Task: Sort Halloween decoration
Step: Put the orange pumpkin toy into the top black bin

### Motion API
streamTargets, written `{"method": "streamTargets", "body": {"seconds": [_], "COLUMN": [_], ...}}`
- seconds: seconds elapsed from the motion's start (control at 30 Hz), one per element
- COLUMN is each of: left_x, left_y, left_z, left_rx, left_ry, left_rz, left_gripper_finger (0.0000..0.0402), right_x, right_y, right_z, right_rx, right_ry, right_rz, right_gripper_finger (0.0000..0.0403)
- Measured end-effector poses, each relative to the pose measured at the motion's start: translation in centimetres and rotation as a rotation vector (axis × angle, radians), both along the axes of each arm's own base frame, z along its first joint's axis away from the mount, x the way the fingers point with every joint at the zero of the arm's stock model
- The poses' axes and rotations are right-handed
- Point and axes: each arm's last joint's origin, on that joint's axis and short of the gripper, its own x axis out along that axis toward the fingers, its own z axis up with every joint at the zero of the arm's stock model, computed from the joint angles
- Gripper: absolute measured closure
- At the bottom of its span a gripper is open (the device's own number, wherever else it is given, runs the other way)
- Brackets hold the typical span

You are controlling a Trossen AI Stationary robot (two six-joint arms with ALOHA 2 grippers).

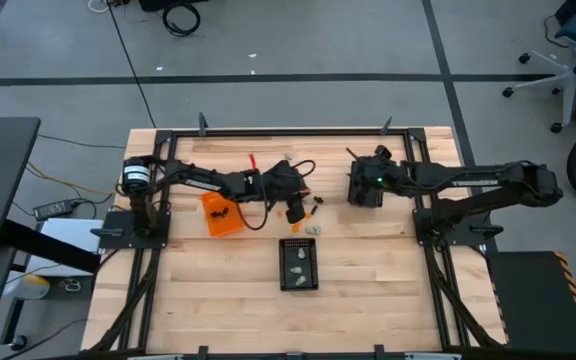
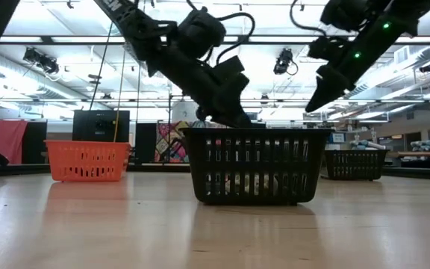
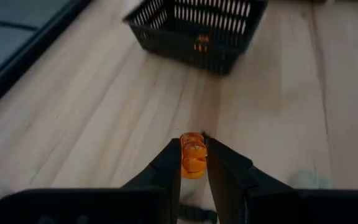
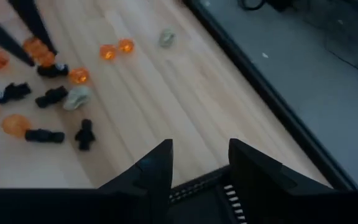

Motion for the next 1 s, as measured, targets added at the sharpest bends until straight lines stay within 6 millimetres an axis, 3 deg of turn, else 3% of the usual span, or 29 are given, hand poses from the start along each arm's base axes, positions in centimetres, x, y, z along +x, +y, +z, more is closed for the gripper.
{"method": "streamTargets", "body": {"seconds": [0.23, 0.6, 1.0], "left_x": [4.0, 9.5, 12.0], "left_y": [0.6, 1.7, 2.3], "left_z": [-0.2, -0.4, -2.0], "left_rx": [0.046, 0.079, 0.127], "left_ry": [-0.043, -0.155, -0.394], "left_rz": [-0.023, -0.054, -0.069], "left_gripper_finger": [0.0329, 0.0329, 0.0329], "right_x": [-2.6, -4.5, -4.6], "right_y": [0.1, 0.4, 0.5], "right_z": [0.2, 0.5, 1.1], "right_rx": [-0.05, -0.058, -0.098], "right_ry": [-0.072, -0.207, -0.266], "right_rz": [-0.067, -0.097, -0.15], "right_gripper_finger": [0.0243, 0.0243, 0.0243]}}
